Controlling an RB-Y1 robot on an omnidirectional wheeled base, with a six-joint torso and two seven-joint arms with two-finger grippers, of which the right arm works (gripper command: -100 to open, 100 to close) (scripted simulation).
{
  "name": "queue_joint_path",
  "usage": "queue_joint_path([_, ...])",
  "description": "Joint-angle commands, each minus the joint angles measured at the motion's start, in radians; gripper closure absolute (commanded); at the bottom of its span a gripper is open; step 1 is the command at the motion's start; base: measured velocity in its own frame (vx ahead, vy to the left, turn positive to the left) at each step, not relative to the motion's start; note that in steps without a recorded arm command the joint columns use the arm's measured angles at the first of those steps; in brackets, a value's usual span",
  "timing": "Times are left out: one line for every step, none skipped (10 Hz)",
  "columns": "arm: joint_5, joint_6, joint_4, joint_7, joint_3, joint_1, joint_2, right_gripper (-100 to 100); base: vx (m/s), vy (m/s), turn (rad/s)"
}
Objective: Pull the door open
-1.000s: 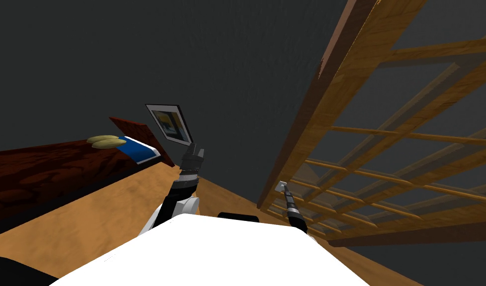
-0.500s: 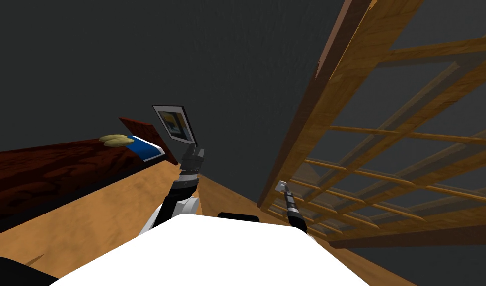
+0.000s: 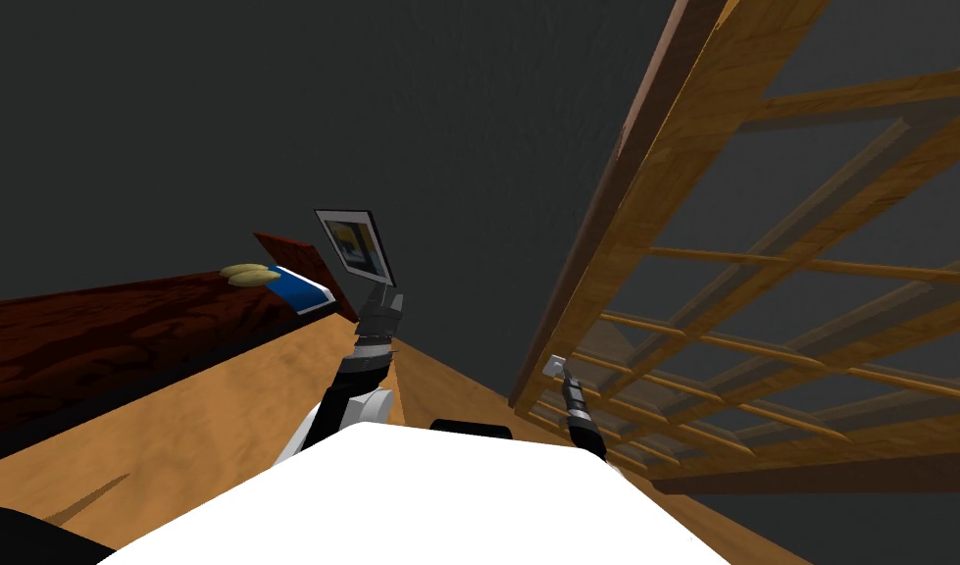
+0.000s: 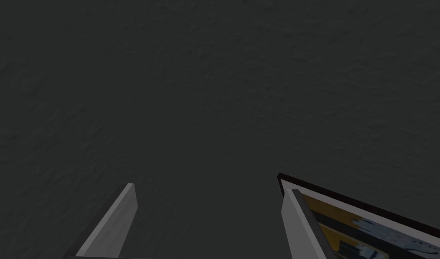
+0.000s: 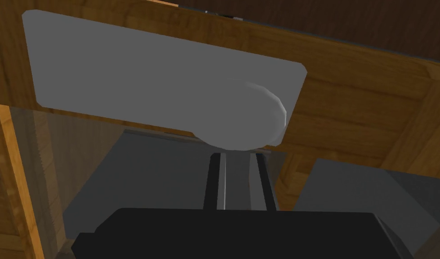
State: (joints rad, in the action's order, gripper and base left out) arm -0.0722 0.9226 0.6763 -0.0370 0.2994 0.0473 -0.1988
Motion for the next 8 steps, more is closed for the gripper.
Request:
queue_joint_path([0.012,-0.001,0.001,-0.05,-0.011,-0.004,0.005,100,-0.046,-0.006,0.093])
queue_joint_path([0.002,0.003,-0.007,0.01,0.001,-0.004,0.0,-100,-0.032,0.002,0.01])
queue_joint_path([-0.003,0.004,-0.008,0.032,0.004,-0.003,0.0,-100,-0.011,0.018,-0.034])
queue_joint_path([-0.007,0.005,-0.008,0.057,0.006,-0.003,0.0,-100,-0.004,0.023,-0.021])
queue_joint_path([-0.014,0.005,-0.008,0.088,0.01,-0.003,0.0,-100,-0.006,0.025,-0.018])
queue_joint_path([-0.02,0.006,-0.008,0.116,0.014,-0.002,0.0,-100,-0.011,0.023,-0.017])
queue_joint_path([-0.027,0.007,-0.008,0.144,0.018,-0.002,0.0,-100,-0.016,0.024,-0.02])
queue_joint_path([-0.027,0.007,-0.008,0.159,0.018,-0.002,0.0,-100,-0.013,0.016,-0.009])
